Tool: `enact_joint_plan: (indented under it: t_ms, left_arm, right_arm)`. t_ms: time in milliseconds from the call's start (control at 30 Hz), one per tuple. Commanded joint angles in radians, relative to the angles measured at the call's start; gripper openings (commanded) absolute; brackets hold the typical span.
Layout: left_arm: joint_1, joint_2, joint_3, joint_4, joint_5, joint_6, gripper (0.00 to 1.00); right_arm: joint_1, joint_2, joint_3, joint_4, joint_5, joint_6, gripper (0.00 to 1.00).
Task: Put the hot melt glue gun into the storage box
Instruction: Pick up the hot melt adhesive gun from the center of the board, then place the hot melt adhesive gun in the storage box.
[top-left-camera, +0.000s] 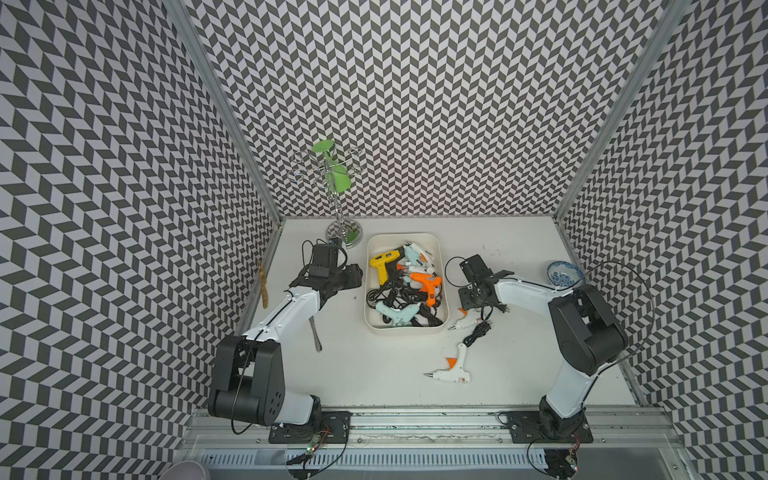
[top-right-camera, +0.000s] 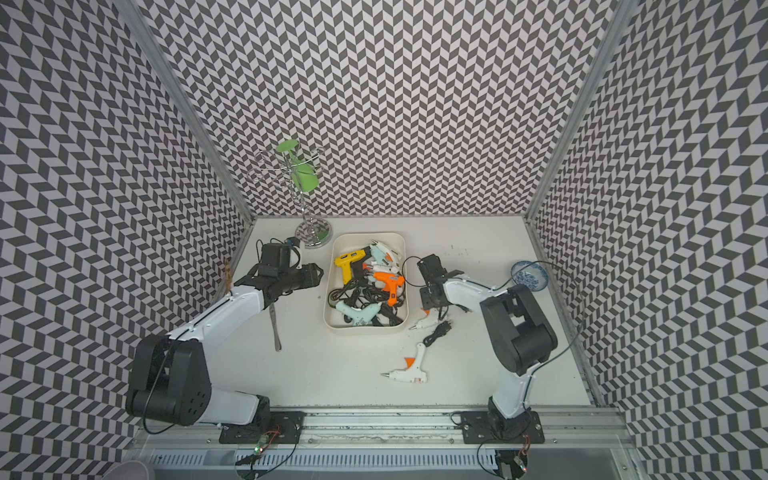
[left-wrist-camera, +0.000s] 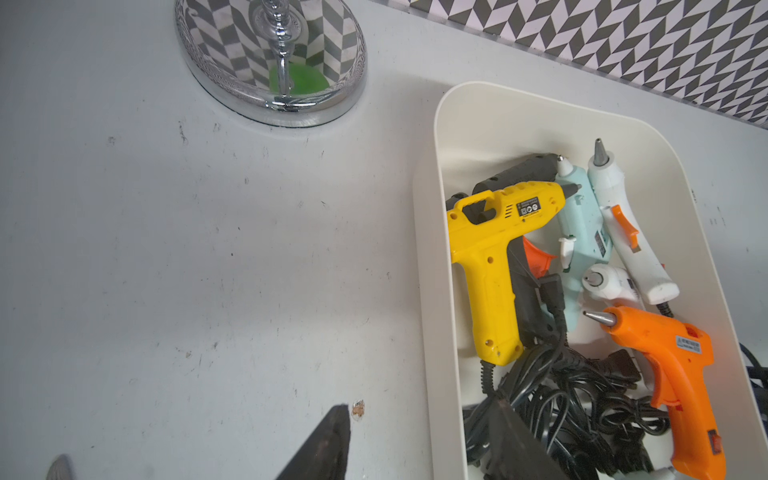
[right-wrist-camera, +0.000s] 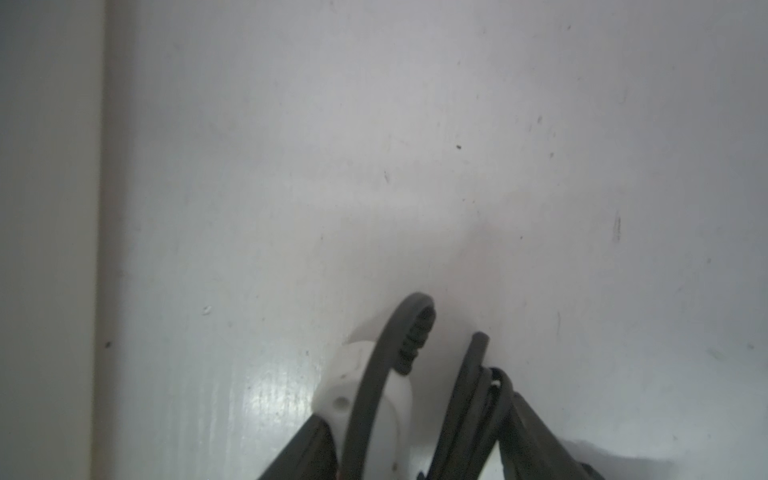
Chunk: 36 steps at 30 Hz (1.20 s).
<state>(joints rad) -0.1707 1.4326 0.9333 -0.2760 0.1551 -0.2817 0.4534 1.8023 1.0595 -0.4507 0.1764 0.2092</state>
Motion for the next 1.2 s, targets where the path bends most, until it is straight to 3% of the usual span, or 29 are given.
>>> enact_joint_plan:
  t_ms: [0, 233, 333, 500, 600, 800, 933, 1167]
  left_arm:
    - [-0.006, 0.009, 0.008, 0.01, -0.009, 0.01, 0.58]
    - [-0.006, 0.011, 0.007, 0.009, -0.009, 0.01, 0.58]
    - [-0.006, 0.011, 0.007, 0.009, -0.009, 0.01, 0.57]
    - [-0.006, 0.014, 0.009, 0.011, -0.002, 0.008, 0.57]
    - [-0.006, 0.014, 0.01, 0.012, 0.005, 0.006, 0.57]
    - [-0.006, 0.009, 0.011, 0.011, 0.005, 0.007, 0.58]
    - [-0.006, 0.009, 0.01, 0.008, 0.003, 0.007, 0.57]
    - [-0.006, 0.003, 0.009, 0.006, -0.001, 0.008, 0.57]
  right_arm:
    - [0.0, 0.046, -0.008, 0.03, -0.017, -0.003, 0.5]
    - [0.001, 0.012, -0.004, 0.021, -0.035, -0.004, 0.17]
    - [0.001, -0.047, 0.043, -0.041, -0.008, 0.0, 0.09]
    - [0.001, -0.176, 0.221, -0.159, 0.048, 0.009, 0.06]
    - [0.004, -0.2, 0.39, -0.231, -0.018, -0.005, 0.05]
    - [0.119, -0.165, 0.638, -0.243, -0.056, 0.01, 0.05]
    - [0.2, -0.051, 0.811, -0.309, -0.046, 0.044, 0.05]
    - [0.292, 0.045, 0.78, -0.315, -0.091, 0.193, 0.04]
